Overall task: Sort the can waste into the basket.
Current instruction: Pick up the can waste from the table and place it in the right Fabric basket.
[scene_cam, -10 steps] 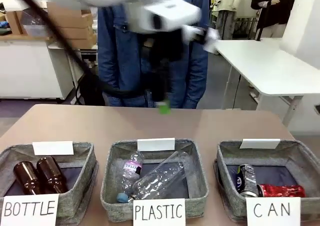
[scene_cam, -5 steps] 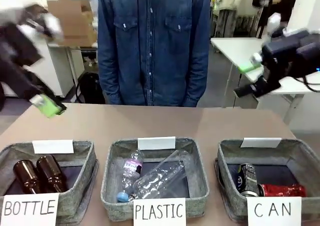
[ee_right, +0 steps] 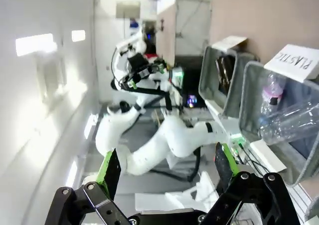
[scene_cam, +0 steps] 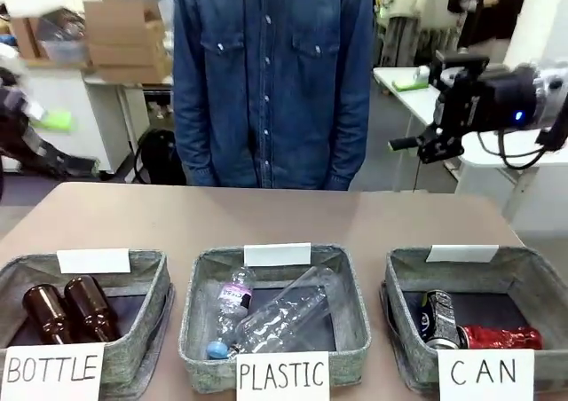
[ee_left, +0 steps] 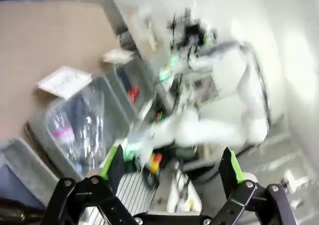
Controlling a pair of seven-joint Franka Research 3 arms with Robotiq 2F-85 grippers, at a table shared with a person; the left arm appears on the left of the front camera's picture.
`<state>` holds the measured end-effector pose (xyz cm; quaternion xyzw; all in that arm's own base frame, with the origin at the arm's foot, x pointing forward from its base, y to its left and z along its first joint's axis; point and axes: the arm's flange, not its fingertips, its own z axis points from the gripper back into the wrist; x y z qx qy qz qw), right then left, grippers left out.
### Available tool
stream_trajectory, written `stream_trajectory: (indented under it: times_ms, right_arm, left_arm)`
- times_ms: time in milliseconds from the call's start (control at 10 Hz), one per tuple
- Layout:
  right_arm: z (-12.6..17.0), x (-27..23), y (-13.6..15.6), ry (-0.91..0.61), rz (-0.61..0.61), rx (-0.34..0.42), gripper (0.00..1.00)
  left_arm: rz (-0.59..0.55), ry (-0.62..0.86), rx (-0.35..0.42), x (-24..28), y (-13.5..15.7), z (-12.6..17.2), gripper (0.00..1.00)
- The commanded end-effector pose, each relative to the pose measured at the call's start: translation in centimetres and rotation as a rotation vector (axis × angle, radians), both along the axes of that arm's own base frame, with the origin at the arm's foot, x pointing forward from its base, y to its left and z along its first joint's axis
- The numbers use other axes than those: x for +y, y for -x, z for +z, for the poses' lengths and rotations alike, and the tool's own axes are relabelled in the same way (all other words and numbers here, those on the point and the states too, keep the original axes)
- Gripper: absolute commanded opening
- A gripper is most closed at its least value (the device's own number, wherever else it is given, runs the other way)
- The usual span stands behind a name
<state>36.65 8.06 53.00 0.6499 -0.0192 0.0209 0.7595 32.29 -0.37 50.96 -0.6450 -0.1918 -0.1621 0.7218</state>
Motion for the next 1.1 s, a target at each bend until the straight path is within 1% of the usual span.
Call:
stream_trajectory:
  times_ms: [0, 100, 1000]
  right_arm:
    - [1.4, -1.3, 0.4, -0.004, -0.079, 0.026, 1.0]
    - [0.0, 0.0, 0.0, 0.0, 0.0, 0.0, 1.0]
    - [0.0, 0.0, 0.0, 0.0, 0.0, 0.0, 1.0]
  left_arm:
    - [0.216, 0.107, 0.022, 0.9, 1.8, -1.5, 1.0]
    - [0.0, 0.0, 0.0, 0.0, 0.0, 0.0, 1.0]
    - [0.0, 0.0, 0.0, 0.0, 0.0, 0.0, 1.0]
